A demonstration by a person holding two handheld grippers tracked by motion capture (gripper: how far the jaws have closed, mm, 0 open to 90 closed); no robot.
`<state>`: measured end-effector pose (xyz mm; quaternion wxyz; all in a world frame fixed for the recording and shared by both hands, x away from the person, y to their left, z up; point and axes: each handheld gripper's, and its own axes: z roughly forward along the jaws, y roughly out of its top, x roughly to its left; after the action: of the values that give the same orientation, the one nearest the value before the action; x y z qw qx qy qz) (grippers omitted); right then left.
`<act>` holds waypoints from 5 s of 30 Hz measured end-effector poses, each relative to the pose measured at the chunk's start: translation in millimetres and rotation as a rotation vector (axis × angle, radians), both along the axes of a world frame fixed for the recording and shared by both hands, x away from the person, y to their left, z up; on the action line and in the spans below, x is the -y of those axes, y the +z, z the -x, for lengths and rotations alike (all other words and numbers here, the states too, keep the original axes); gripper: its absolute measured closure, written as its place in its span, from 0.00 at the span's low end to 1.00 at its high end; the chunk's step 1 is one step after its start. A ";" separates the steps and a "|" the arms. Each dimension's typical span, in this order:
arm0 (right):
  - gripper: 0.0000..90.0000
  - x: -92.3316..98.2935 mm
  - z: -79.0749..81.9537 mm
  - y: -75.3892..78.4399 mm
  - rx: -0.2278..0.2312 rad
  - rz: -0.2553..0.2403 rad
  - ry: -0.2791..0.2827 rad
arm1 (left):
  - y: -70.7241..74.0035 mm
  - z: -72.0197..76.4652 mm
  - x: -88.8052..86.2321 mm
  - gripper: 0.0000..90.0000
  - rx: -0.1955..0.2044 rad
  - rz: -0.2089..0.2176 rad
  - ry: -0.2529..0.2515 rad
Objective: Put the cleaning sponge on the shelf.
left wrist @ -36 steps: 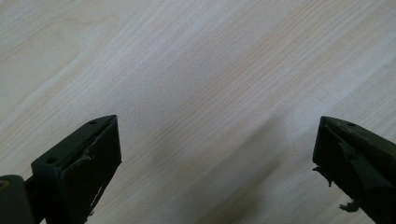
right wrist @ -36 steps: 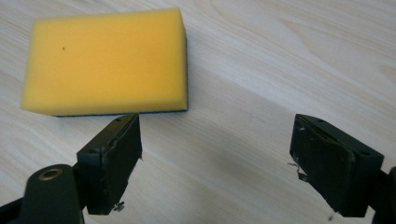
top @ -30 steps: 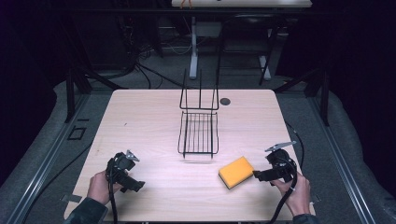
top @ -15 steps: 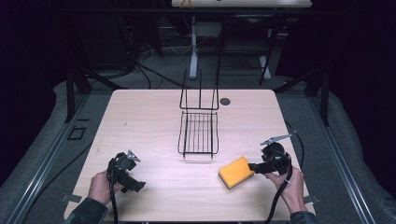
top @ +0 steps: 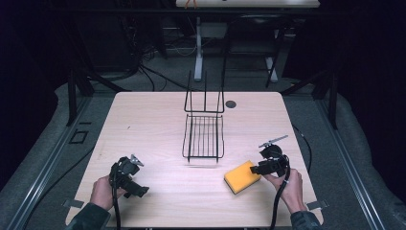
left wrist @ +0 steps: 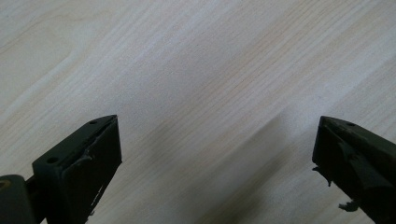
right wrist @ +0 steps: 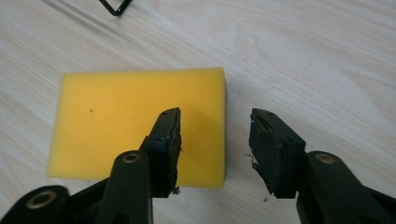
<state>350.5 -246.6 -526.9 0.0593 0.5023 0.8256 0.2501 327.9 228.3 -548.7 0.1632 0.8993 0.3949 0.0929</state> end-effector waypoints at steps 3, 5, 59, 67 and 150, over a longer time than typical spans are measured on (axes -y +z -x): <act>0.65 -0.8 -1.0 -2.2 -0.021 -0.003 -0.002 | -0.3 0.1 0.2 0.01 -0.002 0.001 -0.001; 0.69 0.4 -1.5 -4.1 -0.026 -0.010 0.003 | -0.3 0.1 0.2 0.01 -0.002 0.001 -0.001; 0.98 -0.2 24.5 55.0 0.190 -0.135 -0.030 | 0.8 0.5 -1.6 0.02 0.002 0.004 0.006; 0.98 0.9 26.5 64.6 0.209 -0.146 -0.044 | 1.0 0.3 -2.0 0.02 0.002 0.002 0.006; 0.99 -90.9 -36.8 86.7 0.360 -0.212 0.005 | -0.2 0.9 -2.5 0.02 -0.006 -0.001 -0.002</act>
<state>387.3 -155.7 -440.2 0.1520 0.4508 0.7720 0.4216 326.9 230.8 -549.0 0.1618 0.9001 0.3943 0.0904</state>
